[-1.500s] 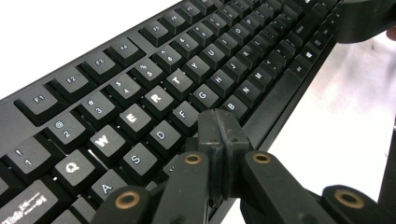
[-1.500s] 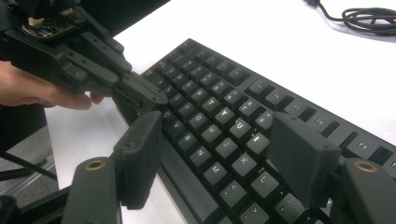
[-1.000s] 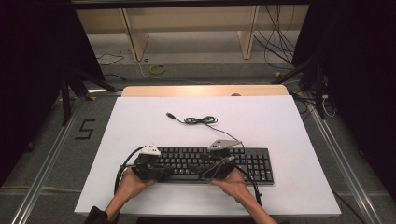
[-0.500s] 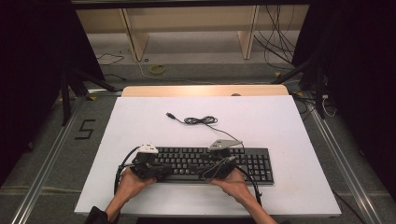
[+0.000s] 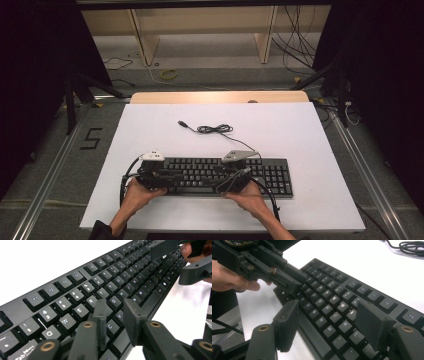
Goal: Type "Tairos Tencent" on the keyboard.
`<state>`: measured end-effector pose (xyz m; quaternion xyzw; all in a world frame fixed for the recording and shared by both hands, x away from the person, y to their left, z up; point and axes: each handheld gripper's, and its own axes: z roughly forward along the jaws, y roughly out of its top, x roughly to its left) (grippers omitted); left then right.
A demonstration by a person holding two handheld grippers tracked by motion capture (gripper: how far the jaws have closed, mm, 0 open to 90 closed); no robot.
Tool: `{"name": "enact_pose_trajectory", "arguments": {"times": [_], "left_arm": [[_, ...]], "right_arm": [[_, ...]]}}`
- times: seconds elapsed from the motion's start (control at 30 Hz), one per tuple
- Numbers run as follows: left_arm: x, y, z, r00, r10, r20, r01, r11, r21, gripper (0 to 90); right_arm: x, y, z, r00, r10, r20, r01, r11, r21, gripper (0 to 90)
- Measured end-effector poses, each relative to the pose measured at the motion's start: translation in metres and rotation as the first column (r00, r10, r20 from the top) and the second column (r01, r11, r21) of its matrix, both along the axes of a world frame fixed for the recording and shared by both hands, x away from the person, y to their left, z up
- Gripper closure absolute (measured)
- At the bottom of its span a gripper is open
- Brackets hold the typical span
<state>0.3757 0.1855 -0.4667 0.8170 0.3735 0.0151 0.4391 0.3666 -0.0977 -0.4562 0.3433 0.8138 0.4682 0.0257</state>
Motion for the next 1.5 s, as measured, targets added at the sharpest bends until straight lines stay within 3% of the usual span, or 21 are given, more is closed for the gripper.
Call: {"name": "enact_pose_trajectory", "arguments": {"times": [0.3,0.77,1.2,1.5], "left_arm": [[0.003,0.005,0.004,0.9989,0.046,-0.006,-0.046,0.9989,-0.007,51.9],[0.010,0.011,0.008,0.9967,0.081,-0.004,-0.081,0.9967,-0.007,38.1],[0.016,0.016,0.009,0.9941,0.108,0.000,-0.108,0.9941,0.000,29.4],[0.021,0.016,0.009,0.9926,0.121,-0.011,-0.121,0.9927,0.005,32.7]], "right_arm": [[0.000,0.000,0.000,1.0000,0.001,0.002,-0.001,1.0000,0.000,36.1],[0.000,0.000,0.000,0.9999,0.008,0.008,-0.008,1.0000,-0.003,35.2],[-0.001,0.001,-0.001,0.9999,0.015,0.006,-0.015,0.9999,0.001,34.5],[-0.002,0.003,-0.001,0.9997,0.023,0.004,-0.023,0.9997,0.000,34.5]]}}
